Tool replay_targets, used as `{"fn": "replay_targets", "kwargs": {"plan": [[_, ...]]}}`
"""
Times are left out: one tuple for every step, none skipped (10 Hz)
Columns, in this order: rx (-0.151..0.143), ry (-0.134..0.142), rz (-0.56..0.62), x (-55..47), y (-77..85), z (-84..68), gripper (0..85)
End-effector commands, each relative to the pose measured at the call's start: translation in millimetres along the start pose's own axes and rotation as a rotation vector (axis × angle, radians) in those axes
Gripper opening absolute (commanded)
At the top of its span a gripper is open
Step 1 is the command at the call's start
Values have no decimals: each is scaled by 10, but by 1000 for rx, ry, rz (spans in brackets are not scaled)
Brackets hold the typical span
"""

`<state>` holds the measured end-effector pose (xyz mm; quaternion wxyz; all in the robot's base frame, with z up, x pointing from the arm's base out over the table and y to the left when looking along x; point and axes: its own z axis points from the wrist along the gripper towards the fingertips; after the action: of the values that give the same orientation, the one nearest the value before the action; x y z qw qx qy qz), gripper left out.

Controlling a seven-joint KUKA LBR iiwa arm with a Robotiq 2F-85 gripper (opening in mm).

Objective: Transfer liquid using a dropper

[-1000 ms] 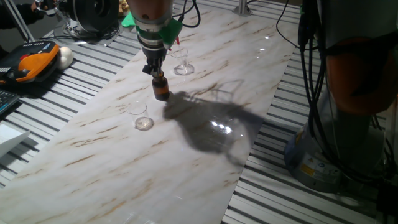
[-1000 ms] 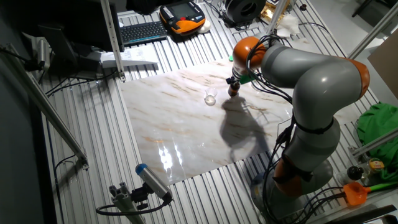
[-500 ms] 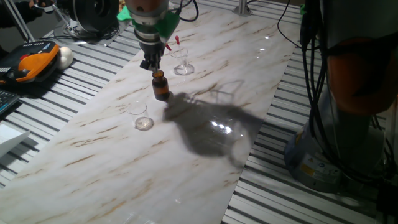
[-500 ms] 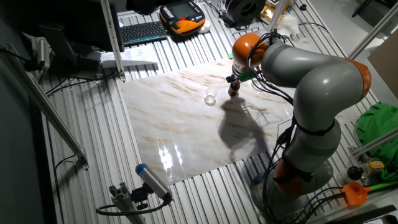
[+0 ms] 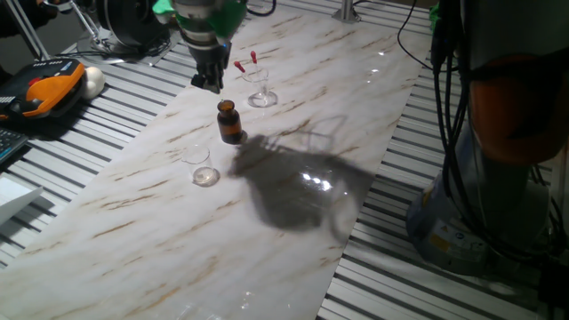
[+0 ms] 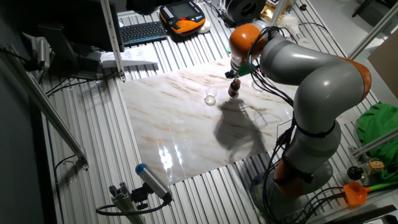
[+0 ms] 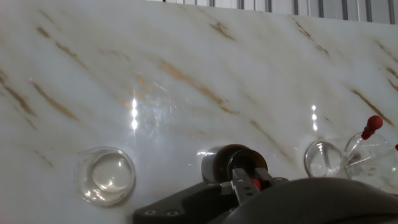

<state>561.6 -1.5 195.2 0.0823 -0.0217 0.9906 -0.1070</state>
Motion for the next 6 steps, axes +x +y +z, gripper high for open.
{"fn": "replay_targets", "kwargs": {"plan": [[6, 2, 3, -9, 15, -41, 170], [18, 2, 9, -19, 47, -96, 170], [24, 7, 14, -28, 73, -149, 170], [29, 8, 16, -35, 89, -190, 170], [27, 13, 21, -47, 104, -227, 170], [27, 19, 23, -63, 123, -282, 170]]}}
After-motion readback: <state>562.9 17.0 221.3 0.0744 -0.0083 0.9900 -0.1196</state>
